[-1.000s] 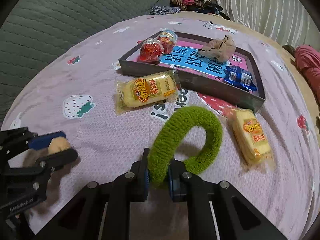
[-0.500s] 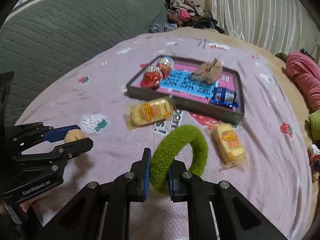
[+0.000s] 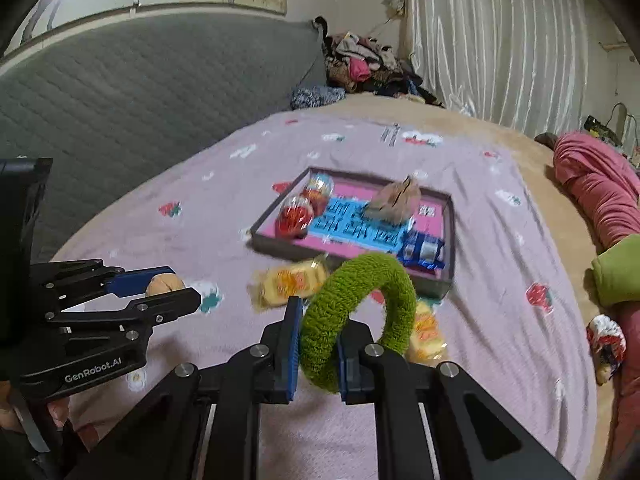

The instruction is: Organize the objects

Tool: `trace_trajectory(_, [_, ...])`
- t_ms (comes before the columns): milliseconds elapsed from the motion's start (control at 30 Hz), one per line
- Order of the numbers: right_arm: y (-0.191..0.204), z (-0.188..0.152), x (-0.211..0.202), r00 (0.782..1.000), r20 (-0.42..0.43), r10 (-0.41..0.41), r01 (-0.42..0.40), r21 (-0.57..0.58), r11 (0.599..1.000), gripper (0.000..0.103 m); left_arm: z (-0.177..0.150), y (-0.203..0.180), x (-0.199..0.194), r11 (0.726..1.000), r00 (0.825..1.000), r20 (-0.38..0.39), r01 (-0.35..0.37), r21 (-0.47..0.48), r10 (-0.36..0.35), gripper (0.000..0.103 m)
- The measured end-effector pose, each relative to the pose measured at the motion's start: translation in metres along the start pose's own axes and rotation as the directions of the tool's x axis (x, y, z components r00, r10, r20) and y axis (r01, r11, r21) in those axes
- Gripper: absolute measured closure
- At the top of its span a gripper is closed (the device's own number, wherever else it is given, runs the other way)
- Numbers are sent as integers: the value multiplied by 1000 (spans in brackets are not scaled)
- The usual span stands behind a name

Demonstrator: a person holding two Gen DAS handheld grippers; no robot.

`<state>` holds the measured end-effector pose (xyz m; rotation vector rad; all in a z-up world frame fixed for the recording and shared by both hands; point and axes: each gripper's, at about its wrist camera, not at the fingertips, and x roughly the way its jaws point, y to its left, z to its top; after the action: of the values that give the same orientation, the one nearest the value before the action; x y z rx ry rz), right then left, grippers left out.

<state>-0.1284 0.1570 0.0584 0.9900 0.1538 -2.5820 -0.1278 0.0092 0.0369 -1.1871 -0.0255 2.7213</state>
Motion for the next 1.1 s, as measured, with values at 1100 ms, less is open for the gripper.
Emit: trace_trajectory(1100, [-36, 117, -2, 989, 136, -55, 61, -42, 997, 88, 165, -17, 17, 998, 989, 147, -14, 63, 4, 68])
